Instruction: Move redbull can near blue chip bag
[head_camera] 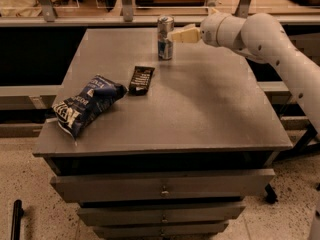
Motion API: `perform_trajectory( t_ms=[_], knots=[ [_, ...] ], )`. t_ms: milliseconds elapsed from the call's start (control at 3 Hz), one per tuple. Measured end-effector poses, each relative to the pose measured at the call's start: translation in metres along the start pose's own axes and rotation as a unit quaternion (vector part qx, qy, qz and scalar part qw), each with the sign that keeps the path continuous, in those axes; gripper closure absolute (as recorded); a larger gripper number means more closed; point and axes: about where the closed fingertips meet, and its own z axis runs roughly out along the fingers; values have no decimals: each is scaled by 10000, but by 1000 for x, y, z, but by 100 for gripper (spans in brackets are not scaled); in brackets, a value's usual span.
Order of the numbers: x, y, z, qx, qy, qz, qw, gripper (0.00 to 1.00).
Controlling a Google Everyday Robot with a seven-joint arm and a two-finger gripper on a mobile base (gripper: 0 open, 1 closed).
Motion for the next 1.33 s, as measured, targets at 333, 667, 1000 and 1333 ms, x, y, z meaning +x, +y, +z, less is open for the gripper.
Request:
perform_trajectory(
  t_ms=[333, 667, 1000, 1333],
  knots=[
    [-9, 12, -7, -270, -98, 205, 9994, 0],
    [-20, 34, 2, -645, -256, 312, 9971, 0],
    [-21, 55, 27, -964, -328, 300, 9943, 0],
    [-22, 70, 43, -1158, -337, 229, 9924, 0]
  ],
)
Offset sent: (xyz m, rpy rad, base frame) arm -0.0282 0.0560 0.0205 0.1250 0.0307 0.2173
